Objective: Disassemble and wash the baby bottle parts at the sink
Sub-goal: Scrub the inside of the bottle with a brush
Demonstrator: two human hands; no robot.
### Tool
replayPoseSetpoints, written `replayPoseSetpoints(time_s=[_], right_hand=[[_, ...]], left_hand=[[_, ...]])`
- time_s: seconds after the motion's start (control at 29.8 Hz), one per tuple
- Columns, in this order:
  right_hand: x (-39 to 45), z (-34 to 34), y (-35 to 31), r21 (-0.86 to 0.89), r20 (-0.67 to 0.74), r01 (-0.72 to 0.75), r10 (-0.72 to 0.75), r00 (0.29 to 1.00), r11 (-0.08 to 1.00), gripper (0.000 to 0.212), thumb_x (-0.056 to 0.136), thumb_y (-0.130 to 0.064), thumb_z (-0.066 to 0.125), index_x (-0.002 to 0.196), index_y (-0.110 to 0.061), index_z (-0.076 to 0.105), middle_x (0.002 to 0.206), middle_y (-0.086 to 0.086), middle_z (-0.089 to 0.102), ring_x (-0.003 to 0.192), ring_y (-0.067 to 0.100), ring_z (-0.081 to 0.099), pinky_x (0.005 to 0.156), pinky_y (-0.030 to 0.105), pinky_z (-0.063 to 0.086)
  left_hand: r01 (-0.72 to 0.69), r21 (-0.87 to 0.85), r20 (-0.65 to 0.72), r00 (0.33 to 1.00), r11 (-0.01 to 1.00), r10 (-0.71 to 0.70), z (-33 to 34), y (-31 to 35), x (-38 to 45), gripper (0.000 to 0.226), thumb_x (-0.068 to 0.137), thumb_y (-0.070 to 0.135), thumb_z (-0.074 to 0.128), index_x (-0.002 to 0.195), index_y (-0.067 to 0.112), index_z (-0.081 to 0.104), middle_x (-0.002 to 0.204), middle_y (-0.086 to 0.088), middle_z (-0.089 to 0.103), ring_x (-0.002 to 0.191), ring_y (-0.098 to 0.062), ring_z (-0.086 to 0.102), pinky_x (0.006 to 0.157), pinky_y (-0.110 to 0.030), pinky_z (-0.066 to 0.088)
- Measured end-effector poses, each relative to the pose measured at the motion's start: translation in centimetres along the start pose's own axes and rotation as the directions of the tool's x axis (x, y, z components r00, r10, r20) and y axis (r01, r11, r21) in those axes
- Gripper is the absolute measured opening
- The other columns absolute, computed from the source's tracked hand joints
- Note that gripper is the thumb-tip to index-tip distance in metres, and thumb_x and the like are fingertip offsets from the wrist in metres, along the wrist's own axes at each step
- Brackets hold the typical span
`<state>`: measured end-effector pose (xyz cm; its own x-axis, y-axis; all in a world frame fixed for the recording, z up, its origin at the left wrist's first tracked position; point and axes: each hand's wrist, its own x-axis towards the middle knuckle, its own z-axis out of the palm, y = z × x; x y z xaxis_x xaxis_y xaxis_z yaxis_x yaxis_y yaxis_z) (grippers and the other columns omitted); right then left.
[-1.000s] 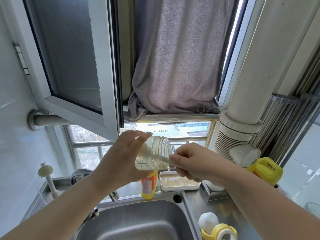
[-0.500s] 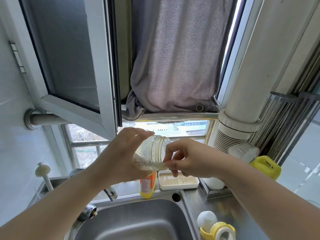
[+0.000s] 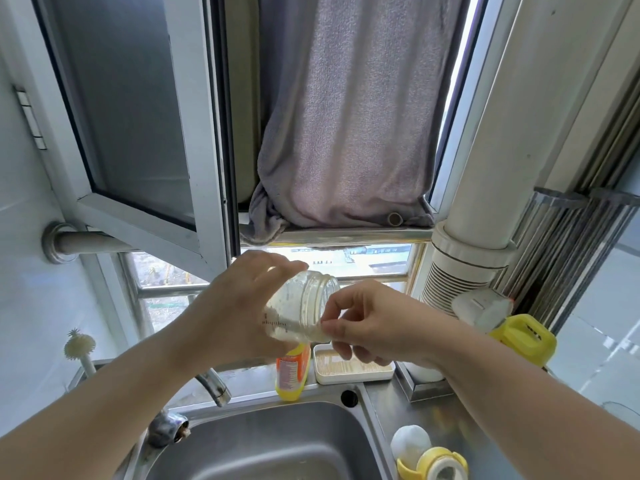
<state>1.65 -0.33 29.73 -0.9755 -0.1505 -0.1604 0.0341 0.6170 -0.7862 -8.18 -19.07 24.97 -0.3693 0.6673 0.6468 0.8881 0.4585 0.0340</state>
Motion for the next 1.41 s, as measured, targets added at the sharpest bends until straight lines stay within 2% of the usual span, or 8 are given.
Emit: replayPoseSetpoints(time_s=[0.24, 0.44, 0.67, 0.91, 1.07, 1.18, 1.31, 1.41], right_hand=[[0.4, -0.4, 1.6, -0.936, -0.098, 0.098, -0.518, 0.85, 0.337, 0.021, 0.074, -0.004, 0.066, 0.086, -0.019, 0.057, 0.064, -0.002, 0.053, 0.048, 0.02, 0.05, 0.043, 0.026, 0.042], [0.5, 0.8, 1.8, -0.929, -0.164, 0.077, -0.59, 0.791, 0.362, 0.028, 0.065, 0.004, 0.065, 0.085, -0.014, 0.057, 0.064, 0.004, 0.055, 0.044, 0.023, 0.048, 0.039, 0.028, 0.041], [0.4, -0.9, 0.3, -0.247, 0.055, 0.087, -0.075, 0.996, 0.965, 0.017, 0.093, -0.02, 0.055, 0.077, -0.019, 0.057, 0.059, -0.008, 0.055, 0.042, 0.002, 0.045, 0.041, 0.013, 0.034], [0.4, 0.3, 1.7, 0.489, 0.027, -0.029, 0.018, 0.999, 0.872, 0.019, 0.097, -0.018, 0.049, 0.078, -0.016, 0.053, 0.053, 0.0, 0.049, 0.039, 0.007, 0.031, 0.036, 0.013, 0.019], [0.6, -0.3, 0.9, -0.251, -0.035, 0.107, -0.12, 0.992, 0.962, 0.016, 0.093, -0.019, 0.056, 0.077, -0.023, 0.057, 0.062, -0.008, 0.055, 0.049, 0.005, 0.046, 0.046, 0.017, 0.036], [1.1, -0.7, 1.9, -0.869, -0.125, 0.112, -0.433, 0.892, 0.482, 0.013, 0.086, -0.012, 0.062, 0.087, -0.023, 0.058, 0.064, -0.009, 0.05, 0.053, 0.015, 0.049, 0.047, 0.024, 0.039], [0.9, -1.4, 2.5, -0.966, -0.098, 0.121, -0.754, 0.649, 0.23, 0.034, 0.076, 0.004, 0.041, 0.094, -0.01, 0.066, 0.061, 0.004, 0.054, 0.04, 0.02, 0.043, 0.035, 0.024, 0.038], [1.1, -0.2, 1.8, -0.952, -0.167, 0.054, -0.659, 0.734, 0.301, 0.025, 0.07, 0.003, 0.053, 0.086, -0.015, 0.062, 0.059, 0.003, 0.052, 0.039, 0.022, 0.045, 0.038, 0.023, 0.032]], left_hand=[[0.239, -0.237, 0.109, 0.97, 0.942, -0.219, -0.2, -0.1, -0.6, 0.081, 0.049, 0.052, 0.085, 0.12, 0.046, 0.045, 0.11, 0.028, 0.053, 0.102, 0.006, 0.051, 0.086, -0.016, 0.045], [0.271, -0.226, 0.112, 0.961, 0.936, -0.252, -0.1, 0.5, -0.6, 0.09, 0.049, 0.051, 0.084, 0.129, 0.04, 0.044, 0.115, 0.023, 0.051, 0.104, 0.0, 0.051, 0.088, -0.02, 0.044], [-0.034, 0.057, -0.017, 0.999, 0.998, 0.035, 0.5, 0.3, -0.6, 0.085, 0.056, 0.054, 0.075, 0.126, 0.016, 0.045, 0.114, -0.009, 0.062, 0.105, -0.023, 0.053, 0.088, -0.031, 0.046], [-0.048, 0.096, -0.096, 0.994, 0.994, 0.057, -0.2, 0.1, 0.2, 0.088, 0.053, 0.044, 0.086, 0.125, 0.011, 0.046, 0.114, -0.013, 0.06, 0.106, -0.029, 0.054, 0.09, -0.036, 0.047], [-0.059, 0.071, -0.002, 0.998, 0.996, 0.06, 0.3, -0.1, 0.2, 0.085, 0.056, 0.057, 0.075, 0.125, 0.017, 0.044, 0.114, -0.012, 0.062, 0.104, -0.029, 0.058, 0.086, -0.038, 0.051], [0.05, -0.061, 0.014, 0.999, 0.997, -0.049, -0.1, -0.4, 0.3, 0.083, 0.055, 0.054, 0.074, 0.127, 0.023, 0.047, 0.115, 0.001, 0.061, 0.103, -0.019, 0.057, 0.085, -0.039, 0.052], [0.27, -0.243, 0.08, 0.963, 0.932, -0.258, -1.1, -0.1, 0.9, 0.094, 0.046, 0.056, 0.077, 0.131, 0.03, 0.047, 0.116, 0.019, 0.053, 0.102, -0.006, 0.053, 0.087, -0.024, 0.046], [0.183, -0.176, 0.082, 0.982, 0.967, -0.171, -1.0, 0.1, 1.0, 0.092, 0.047, 0.057, 0.074, 0.13, 0.024, 0.05, 0.115, 0.01, 0.058, 0.103, -0.01, 0.054, 0.088, -0.029, 0.047]])
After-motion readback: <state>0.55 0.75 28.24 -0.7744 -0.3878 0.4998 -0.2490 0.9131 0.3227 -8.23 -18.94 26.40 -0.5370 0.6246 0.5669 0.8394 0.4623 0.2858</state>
